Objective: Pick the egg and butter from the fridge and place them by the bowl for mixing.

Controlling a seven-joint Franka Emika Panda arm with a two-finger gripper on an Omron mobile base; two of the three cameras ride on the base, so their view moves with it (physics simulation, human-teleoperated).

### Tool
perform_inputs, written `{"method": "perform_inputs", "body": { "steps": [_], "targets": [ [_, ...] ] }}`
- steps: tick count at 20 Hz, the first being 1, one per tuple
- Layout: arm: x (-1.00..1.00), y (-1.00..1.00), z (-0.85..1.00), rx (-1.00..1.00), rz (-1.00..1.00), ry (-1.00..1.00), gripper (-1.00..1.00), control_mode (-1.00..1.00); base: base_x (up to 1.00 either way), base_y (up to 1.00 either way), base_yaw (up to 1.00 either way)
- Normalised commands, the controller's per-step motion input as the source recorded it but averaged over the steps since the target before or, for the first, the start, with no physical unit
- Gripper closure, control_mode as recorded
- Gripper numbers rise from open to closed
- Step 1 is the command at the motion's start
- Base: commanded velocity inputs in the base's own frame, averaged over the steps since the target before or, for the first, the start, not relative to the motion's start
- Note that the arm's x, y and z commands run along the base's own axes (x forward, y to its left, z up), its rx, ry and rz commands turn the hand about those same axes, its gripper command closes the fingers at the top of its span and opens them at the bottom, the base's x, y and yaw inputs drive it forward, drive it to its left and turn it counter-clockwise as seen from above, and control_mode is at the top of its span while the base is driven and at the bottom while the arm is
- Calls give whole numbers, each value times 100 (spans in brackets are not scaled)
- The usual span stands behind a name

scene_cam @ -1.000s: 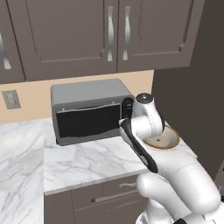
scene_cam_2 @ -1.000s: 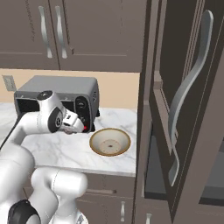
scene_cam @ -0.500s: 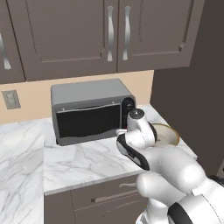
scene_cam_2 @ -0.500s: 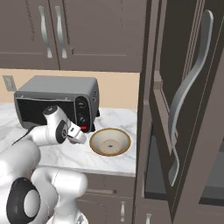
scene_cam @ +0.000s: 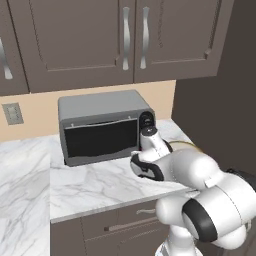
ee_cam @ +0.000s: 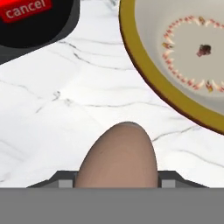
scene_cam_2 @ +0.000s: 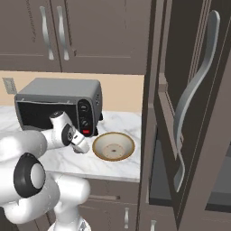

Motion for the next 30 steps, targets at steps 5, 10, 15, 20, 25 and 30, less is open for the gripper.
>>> {"method": "perform_inputs", "body": {
  "steps": [5,10,15,20,25,30],
  "targets": [
    [0,0,-26,0,-10,1,100,-100,0,0,0],
    [0,0,-21,-1,-6,-4,100,-100,0,0,0],
    [0,-9,-11,-3,-5,-6,100,-100,0,0,0],
    [1,-17,-8,-2,-1,-3,100,-100,0,0,0],
    [12,-4,-3,0,0,-4,100,-100,0,0,0],
    [13,0,-14,0,0,-2,-100,-100,0,0,0]
  ]
}}
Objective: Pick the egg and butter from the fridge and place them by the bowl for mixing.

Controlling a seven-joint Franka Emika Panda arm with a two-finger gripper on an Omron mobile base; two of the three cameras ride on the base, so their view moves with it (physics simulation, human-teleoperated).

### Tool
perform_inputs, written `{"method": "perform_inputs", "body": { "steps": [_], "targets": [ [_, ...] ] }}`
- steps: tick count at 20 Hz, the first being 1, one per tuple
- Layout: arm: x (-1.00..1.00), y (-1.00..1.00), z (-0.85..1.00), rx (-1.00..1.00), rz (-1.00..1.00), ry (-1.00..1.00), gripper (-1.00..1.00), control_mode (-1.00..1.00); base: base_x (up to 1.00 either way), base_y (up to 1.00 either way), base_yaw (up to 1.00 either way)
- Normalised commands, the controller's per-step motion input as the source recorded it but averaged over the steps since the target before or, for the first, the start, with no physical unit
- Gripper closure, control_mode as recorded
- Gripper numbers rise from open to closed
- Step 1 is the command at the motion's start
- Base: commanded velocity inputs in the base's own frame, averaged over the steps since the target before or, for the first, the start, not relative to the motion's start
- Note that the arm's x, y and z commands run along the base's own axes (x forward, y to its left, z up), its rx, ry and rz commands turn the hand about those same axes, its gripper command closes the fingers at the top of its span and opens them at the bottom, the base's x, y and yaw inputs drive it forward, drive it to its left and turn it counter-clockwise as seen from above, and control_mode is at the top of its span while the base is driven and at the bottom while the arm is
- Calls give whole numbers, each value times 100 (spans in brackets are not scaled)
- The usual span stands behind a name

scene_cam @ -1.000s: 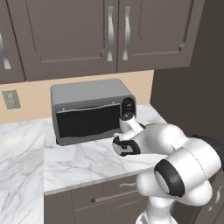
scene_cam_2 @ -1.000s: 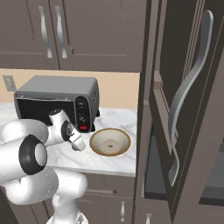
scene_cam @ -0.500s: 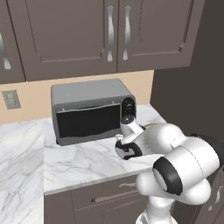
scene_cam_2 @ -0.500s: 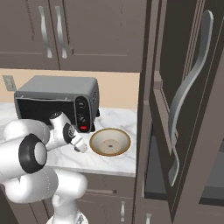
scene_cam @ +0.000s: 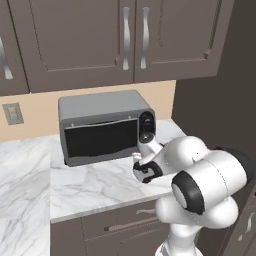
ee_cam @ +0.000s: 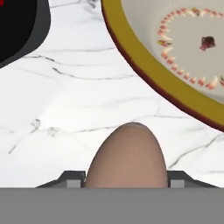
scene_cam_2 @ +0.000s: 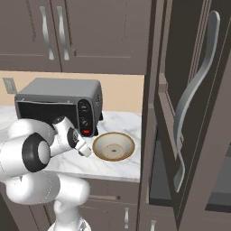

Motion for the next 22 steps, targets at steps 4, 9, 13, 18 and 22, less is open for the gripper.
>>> {"method": "perform_inputs", "body": {
  "steps": [4,9,13,18,22],
  "targets": [
    [1,0,-7,0,0,0,-100,-100,0,0,0],
    [0,5,7,3,0,0,-100,-100,0,0,0],
    [-6,9,11,1,0,-2,-100,-100,0,0,0],
    [-20,11,20,0,0,-3,-100,-100,0,0,0],
    [-36,3,36,0,0,-2,-100,-100,0,0,0]
  ]
}}
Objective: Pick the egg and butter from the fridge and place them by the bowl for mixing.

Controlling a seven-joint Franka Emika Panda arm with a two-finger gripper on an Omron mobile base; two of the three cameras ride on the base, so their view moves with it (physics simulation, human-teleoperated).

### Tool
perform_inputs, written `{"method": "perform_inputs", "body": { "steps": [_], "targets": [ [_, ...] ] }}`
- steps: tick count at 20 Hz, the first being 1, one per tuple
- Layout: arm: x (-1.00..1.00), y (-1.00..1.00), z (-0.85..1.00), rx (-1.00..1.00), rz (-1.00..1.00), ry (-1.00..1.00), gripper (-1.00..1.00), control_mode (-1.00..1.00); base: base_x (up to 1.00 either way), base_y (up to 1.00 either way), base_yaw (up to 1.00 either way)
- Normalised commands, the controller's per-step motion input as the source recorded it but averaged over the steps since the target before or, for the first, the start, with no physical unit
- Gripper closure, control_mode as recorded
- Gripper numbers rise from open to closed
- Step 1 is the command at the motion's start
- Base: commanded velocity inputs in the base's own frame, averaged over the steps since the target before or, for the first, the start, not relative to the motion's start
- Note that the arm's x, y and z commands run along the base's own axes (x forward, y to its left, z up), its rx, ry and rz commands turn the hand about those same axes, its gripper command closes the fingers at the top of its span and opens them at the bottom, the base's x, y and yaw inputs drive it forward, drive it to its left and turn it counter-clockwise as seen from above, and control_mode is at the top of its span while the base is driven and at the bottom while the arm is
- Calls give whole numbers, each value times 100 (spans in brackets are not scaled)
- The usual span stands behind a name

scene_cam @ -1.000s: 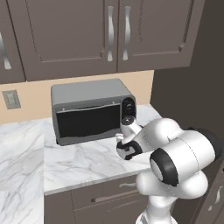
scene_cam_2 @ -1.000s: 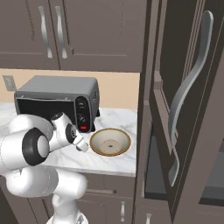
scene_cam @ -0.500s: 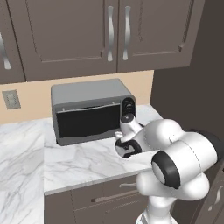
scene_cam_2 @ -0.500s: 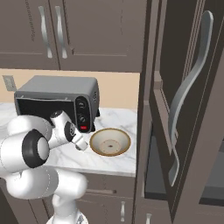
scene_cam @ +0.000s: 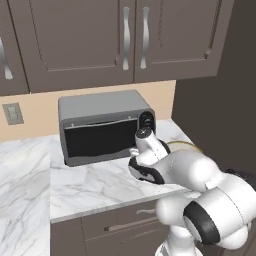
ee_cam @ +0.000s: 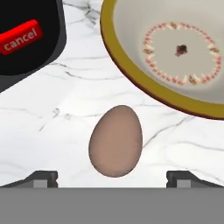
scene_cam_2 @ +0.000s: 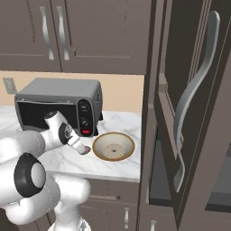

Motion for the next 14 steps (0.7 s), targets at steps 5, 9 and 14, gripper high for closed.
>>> {"method": "perform_inputs", "body": {
  "steps": [5,9,14],
  "targets": [
    [-40,0,56,0,0,0,-100,-100,0,0,0],
    [-52,2,56,1,3,0,-100,-100,0,0,0],
    [-45,1,54,4,8,1,-100,-100,0,0,0]
  ]
}}
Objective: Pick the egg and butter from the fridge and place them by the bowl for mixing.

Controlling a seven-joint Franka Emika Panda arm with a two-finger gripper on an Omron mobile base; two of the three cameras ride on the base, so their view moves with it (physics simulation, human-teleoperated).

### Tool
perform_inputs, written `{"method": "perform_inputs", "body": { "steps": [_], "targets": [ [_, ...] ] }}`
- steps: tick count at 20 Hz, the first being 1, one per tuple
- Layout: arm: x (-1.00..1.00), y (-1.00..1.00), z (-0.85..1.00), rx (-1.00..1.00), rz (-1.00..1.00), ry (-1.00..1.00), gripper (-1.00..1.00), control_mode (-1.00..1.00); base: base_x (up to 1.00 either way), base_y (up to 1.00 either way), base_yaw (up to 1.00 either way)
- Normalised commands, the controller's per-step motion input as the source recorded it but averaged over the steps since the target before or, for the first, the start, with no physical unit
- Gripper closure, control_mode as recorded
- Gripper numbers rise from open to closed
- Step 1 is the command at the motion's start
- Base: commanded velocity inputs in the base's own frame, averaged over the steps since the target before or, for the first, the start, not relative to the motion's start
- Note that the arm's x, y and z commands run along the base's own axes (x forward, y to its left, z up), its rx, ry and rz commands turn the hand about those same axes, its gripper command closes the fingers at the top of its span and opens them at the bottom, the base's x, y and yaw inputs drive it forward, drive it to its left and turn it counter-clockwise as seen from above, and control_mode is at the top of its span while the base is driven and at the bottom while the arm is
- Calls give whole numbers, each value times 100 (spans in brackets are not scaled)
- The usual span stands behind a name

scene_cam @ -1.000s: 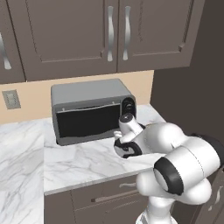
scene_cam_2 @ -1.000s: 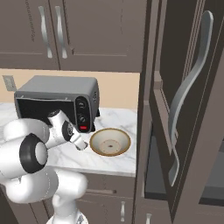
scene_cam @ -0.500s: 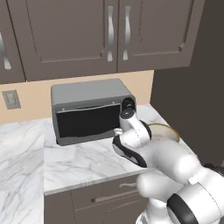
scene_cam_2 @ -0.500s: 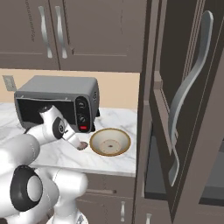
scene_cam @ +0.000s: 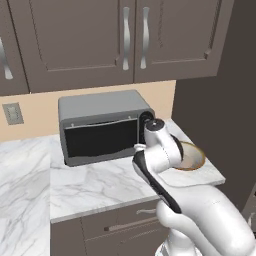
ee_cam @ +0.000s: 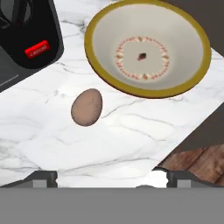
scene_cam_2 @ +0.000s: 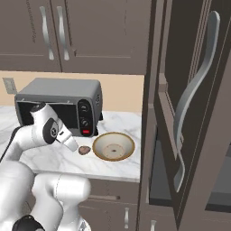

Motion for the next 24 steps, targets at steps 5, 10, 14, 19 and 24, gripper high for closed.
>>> {"method": "perform_inputs", "body": {
  "steps": [5,10,14,19,24],
  "targets": [
    [-52,0,64,2,15,-1,-100,-100,0,0,0],
    [-47,0,62,0,14,0,-100,-100,0,0,0],
    [-52,0,59,0,13,0,-100,-100,0,0,0],
    [-53,0,57,1,11,0,-100,-100,0,0,0],
    [-49,0,51,4,10,0,-100,-100,0,0,0]
  ]
}}
